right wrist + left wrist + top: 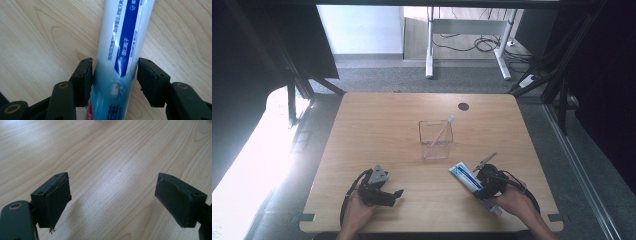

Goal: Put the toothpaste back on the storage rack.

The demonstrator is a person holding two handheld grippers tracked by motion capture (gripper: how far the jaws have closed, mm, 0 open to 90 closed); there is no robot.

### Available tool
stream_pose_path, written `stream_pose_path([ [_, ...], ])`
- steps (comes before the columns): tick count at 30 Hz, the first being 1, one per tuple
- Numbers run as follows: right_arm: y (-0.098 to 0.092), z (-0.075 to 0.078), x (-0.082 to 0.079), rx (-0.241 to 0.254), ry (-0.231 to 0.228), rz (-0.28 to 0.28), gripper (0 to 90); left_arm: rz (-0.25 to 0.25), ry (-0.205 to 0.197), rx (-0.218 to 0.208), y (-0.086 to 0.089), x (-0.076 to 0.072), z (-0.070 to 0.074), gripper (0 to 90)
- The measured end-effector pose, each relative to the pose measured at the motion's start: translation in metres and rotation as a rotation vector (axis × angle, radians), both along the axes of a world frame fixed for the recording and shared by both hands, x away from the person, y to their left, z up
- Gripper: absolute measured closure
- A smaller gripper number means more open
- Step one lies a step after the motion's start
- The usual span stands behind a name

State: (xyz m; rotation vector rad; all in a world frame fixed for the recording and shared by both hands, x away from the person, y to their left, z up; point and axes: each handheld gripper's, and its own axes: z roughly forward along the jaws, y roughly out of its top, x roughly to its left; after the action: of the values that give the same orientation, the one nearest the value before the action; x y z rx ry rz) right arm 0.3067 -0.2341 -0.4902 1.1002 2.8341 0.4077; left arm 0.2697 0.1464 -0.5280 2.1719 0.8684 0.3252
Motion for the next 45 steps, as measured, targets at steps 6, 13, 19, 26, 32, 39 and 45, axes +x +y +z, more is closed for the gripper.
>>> stream_pose_path([
  [6,0.010,-0.002,0.011,-0.049,0.033,0.005,44.8,0.001,0.001,-0.002,0.000,0.000,0.000,13.3],
  [13,0.020,-0.006,0.020,-0.095,0.070,-0.006,44.6,-0.002,0.000,0.003,0.000,0.000,-0.001,13.3],
  [19,0.023,-0.007,0.021,-0.099,0.073,-0.010,54.6,0.001,-0.002,0.002,0.001,0.000,0.000,13.3],
  [26,0.021,0.000,0.020,-0.085,0.075,-0.004,70.6,-0.002,0.001,0.008,0.000,0.001,-0.001,13.3],
  [32,0.019,0.001,0.017,-0.051,0.065,0.027,73.0,0.001,0.000,0.006,0.001,0.000,0.000,13.3],
  [39,0.017,0.007,0.013,-0.003,0.043,0.038,73.3,-0.001,-0.001,0.007,0.001,0.000,-0.001,13.3],
  [45,0.010,0.019,0.012,0.054,0.003,0.034,73.3,-0.009,0.007,0.007,0.001,0.001,-0.002,13.3],
])
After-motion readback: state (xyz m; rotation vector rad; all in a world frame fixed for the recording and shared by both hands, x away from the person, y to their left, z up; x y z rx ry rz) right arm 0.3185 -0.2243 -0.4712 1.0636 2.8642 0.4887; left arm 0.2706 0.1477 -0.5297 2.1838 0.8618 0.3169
